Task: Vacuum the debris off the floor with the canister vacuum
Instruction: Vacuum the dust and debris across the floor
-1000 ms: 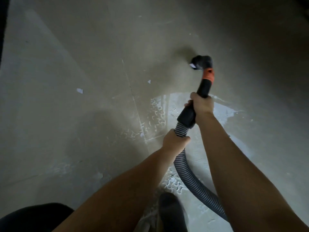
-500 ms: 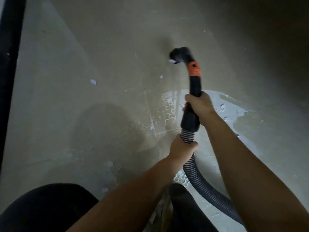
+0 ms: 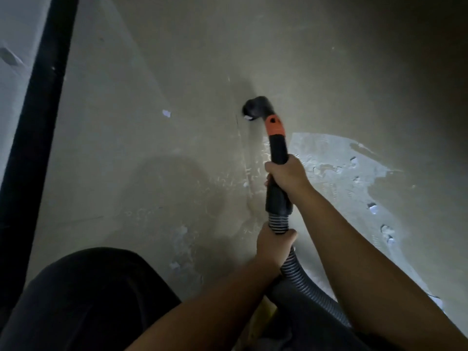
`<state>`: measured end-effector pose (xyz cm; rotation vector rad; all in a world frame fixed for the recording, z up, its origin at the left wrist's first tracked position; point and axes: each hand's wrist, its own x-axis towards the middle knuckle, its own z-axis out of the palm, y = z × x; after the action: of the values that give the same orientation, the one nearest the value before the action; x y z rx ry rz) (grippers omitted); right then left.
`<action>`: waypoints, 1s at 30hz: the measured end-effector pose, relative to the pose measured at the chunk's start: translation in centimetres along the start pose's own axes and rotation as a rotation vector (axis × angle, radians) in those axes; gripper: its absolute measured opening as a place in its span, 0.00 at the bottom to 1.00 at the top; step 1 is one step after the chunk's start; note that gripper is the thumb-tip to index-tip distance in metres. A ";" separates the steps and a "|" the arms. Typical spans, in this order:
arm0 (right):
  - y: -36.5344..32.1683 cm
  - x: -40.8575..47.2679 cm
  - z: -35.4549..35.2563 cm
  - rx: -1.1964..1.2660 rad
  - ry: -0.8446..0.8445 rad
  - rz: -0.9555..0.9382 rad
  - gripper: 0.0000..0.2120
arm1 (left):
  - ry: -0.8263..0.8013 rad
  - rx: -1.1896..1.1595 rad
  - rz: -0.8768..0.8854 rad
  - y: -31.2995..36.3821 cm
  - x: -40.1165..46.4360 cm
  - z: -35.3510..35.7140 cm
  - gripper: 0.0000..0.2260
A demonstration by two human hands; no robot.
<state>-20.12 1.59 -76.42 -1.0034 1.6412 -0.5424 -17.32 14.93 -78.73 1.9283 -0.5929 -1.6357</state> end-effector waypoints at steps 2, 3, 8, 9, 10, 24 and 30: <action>0.2 -0.5 0.2 0.024 0.019 0.022 0.15 | -0.014 -0.023 -0.036 -0.5 -0.2 -0.6 0.09; 0.3 -0.9 1.1 -0.029 -0.036 0.002 0.15 | 0.005 -0.040 -0.046 -1.1 -0.3 -0.9 0.08; 0.2 -3.0 6.8 -0.294 -0.430 -0.124 0.15 | 0.147 -0.090 -0.037 -3.5 -0.9 -2.1 0.04; -0.1 -2.8 6.9 -0.274 -0.385 -0.133 0.15 | 0.148 -0.084 -0.052 -3.1 -0.4 -2.3 0.03; -0.4 -2.2 6.5 -0.223 -0.298 -0.118 0.14 | 0.164 -0.071 -0.068 -2.3 0.1 -2.8 0.05; -5.9 -0.7 16.4 -0.492 -0.595 -0.237 0.21 | 0.259 -0.284 -0.143 2.2 1.9 -10.1 0.11; 0.1 -1.4 3.8 -0.375 -0.164 -0.123 0.17 | -0.122 -0.060 -0.077 -0.4 -0.8 -2.2 0.05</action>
<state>-16.53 3.30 -76.91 -1.3937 1.5714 -0.2260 -15.25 16.05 -78.14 1.8387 -0.5156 -1.8091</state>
